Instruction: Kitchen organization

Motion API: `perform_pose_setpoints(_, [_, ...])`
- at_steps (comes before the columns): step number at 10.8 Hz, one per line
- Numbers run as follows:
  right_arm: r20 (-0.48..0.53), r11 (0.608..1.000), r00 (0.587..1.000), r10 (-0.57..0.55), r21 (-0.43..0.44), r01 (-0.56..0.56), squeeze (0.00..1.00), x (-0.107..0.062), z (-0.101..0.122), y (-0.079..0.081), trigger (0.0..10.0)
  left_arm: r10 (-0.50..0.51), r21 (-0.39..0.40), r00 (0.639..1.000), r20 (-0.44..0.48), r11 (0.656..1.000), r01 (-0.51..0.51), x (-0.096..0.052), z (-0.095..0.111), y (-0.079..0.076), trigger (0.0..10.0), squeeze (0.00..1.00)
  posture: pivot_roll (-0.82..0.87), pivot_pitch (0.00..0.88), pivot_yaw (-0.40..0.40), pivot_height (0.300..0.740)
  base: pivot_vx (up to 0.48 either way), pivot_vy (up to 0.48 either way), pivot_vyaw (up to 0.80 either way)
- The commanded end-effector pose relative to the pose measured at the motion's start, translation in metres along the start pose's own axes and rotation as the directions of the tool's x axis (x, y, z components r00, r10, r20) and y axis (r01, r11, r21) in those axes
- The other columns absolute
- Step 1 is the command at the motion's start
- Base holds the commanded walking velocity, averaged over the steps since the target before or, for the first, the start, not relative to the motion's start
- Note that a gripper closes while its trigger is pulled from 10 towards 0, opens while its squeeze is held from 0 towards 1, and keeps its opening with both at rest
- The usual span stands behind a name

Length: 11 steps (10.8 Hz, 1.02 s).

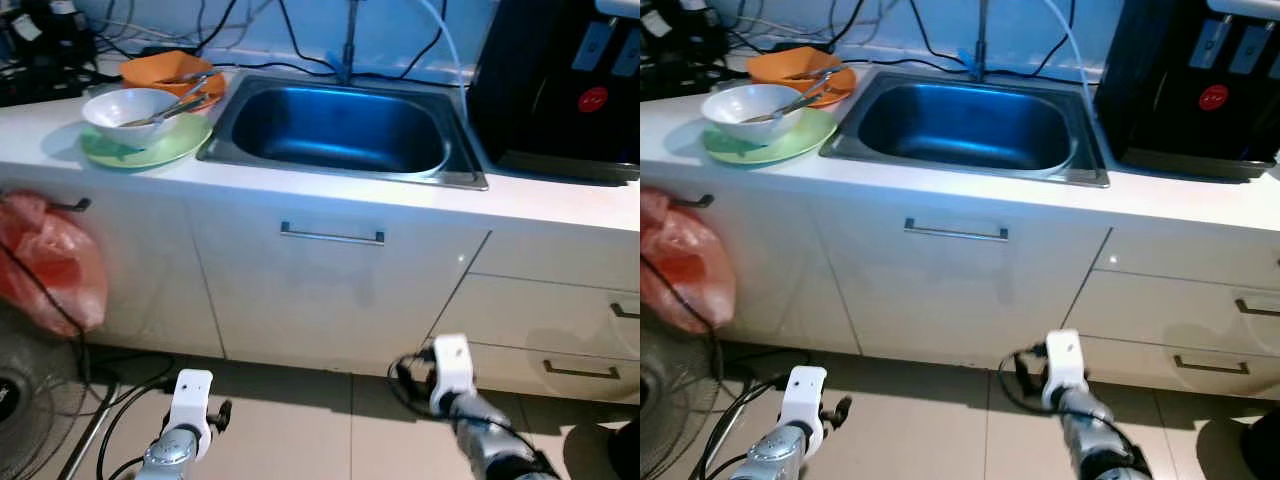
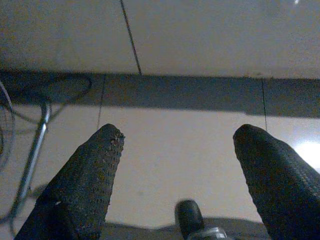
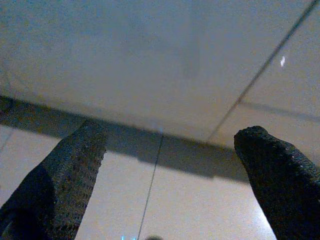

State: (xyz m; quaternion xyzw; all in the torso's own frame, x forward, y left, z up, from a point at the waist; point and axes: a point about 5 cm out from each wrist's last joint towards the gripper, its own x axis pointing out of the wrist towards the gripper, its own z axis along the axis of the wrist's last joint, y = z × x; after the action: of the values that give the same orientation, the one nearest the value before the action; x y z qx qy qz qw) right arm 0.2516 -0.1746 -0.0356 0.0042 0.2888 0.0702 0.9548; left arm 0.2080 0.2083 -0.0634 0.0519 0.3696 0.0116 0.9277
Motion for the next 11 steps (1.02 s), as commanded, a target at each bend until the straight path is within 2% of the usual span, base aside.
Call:
perform_pose_setpoints(1, [0.112, 1.000, 0.994, 0.011, -0.020, -0.008, 0.00, 0.002, 0.023, -0.006, 10.0, -0.034, 0.075, 0.997, 0.062, 0.997, 0.029, 0.001, 0.010, -0.002, 10.0, 0.00, 0.10, 0.003, -0.027, 0.740, 0.000, 0.000, 0.00])
perform_pose_setpoints(2, [0.121, 1.000, 0.993, 0.014, -0.023, -0.011, 0.00, 0.002, 0.024, -0.005, 10.0, -0.038, 0.083, 0.997, 0.067, 0.996, 0.032, 0.001, 0.010, -0.002, 10.0, 0.00, 0.10, 0.003, -0.027, 0.740, 0.000, 0.000, 0.00])
perform_pose_setpoints(3, [0.233, 1.000, 0.972, 0.019, 0.008, -0.022, 0.00, 0.000, 0.046, -0.010, 10.0, -0.098, 0.121, 0.893, 0.440, 0.991, 0.049, 0.003, 0.120, 0.002, 10.0, 0.00, 0.09, 0.003, -0.022, 0.740, 0.000, 0.000, 0.00])
perform_pose_setpoints(4, [0.320, 0.999, 0.947, 0.025, 0.012, -0.030, 0.00, -0.003, 0.065, -0.011, 10.0, -0.115, 0.129, 0.792, 0.600, 0.991, 0.046, -0.014, 0.160, 0.001, 10.0, 0.00, 0.09, 0.003, -0.022, 0.740, 0.000, 0.000, 0.00])
perform_pose_setpoints(5, [0.395, 0.999, 0.918, 0.024, 0.016, -0.033, 0.00, -0.008, 0.084, -0.011, 10.0, -0.118, 0.130, 0.716, 0.688, 0.991, 0.039, -0.028, 0.178, -0.004, 10.0, 0.00, 0.09, 0.003, -0.022, 0.740, 0.000, 0.000, 0.00])
perform_pose_setpoints(6, [0.466, 0.999, 0.884, 0.037, -0.004, -0.040, 0.00, -0.016, 0.101, -0.007, 10.0, -0.123, 0.130, 0.657, 0.743, 0.991, 0.039, -0.041, 0.192, -0.009, 10.0, 0.00, 0.09, 0.008, -0.028, 0.740, 0.000, 0.000, 0.00])
perform_pose_setpoints(7, [0.526, 0.999, 0.850, 0.041, -0.010, -0.043, 0.00, -0.028, 0.117, -0.002, 10.0, -0.137, 0.137, 0.627, 0.767, 0.989, 0.050, -0.056, 0.200, -0.012, 10.0, 0.00, 0.09, 0.012, -0.027, 0.740, 0.000, 0.000, 0.00])
perform_pose_setpoints(9, [0.614, 1.000, 0.789, 0.001, 0.007, -0.007, 0.00, -0.057, 0.138, 0.001, 10.0, -0.113, 0.114, 0.621, 0.776, 0.993, 0.037, -0.073, 0.202, -0.009, 10.0, 0.00, 0.08, 0.020, -0.027, 0.740, 0.000, 0.000, 0.00])
perform_pose_setpoints(11, [0.647, 1.000, 0.763, 0.000, -0.024, 0.019, 0.00, -0.083, 0.144, 0.008, 10.0, -0.088, 0.087, 0.623, 0.777, 0.996, 0.032, -0.089, 0.199, -0.001, 10.0, 0.00, 0.07, 0.031, -0.024, 0.740, 0.000, 0.000, 0.00])
